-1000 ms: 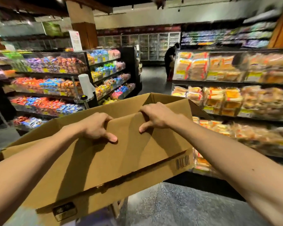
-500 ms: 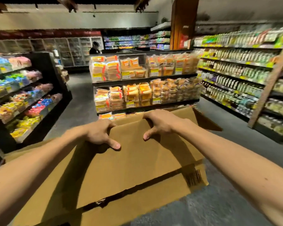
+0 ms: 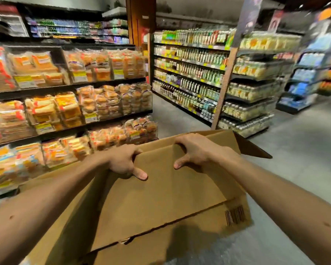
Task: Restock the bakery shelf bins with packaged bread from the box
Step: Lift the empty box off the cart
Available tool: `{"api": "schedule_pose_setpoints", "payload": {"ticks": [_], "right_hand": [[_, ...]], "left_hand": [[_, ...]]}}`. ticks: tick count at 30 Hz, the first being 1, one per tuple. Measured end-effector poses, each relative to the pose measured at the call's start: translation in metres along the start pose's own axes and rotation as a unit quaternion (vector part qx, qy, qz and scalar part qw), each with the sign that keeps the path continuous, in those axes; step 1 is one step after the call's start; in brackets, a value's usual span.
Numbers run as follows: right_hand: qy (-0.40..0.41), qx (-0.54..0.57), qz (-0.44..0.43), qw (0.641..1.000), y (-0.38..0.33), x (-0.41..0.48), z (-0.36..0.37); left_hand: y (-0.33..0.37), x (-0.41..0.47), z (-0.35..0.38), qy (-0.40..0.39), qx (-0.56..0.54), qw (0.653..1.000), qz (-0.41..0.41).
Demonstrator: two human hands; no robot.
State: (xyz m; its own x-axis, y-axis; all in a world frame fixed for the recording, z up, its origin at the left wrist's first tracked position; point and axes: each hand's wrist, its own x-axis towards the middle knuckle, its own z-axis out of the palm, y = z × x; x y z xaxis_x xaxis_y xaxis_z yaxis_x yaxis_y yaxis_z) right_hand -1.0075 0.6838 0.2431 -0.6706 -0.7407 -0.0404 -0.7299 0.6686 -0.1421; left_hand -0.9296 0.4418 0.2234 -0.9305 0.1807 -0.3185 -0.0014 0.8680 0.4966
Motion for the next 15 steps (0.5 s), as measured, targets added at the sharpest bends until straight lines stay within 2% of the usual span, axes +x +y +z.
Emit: {"api": "schedule_pose_setpoints", "payload": {"ticks": [7,15], "right_hand": [[-0.018,0.019,0.06,0.998,0.153,0.022,0.007],[-0.068,0.046,0.149,0.985,0.328,0.102,0.031]], "left_hand": [[0.049,0.163,0.007,-0.031,-0.007,0.997,0.064],[0.063,0.394,0.008,-0.094,0.006,0.989,0.112]]}}
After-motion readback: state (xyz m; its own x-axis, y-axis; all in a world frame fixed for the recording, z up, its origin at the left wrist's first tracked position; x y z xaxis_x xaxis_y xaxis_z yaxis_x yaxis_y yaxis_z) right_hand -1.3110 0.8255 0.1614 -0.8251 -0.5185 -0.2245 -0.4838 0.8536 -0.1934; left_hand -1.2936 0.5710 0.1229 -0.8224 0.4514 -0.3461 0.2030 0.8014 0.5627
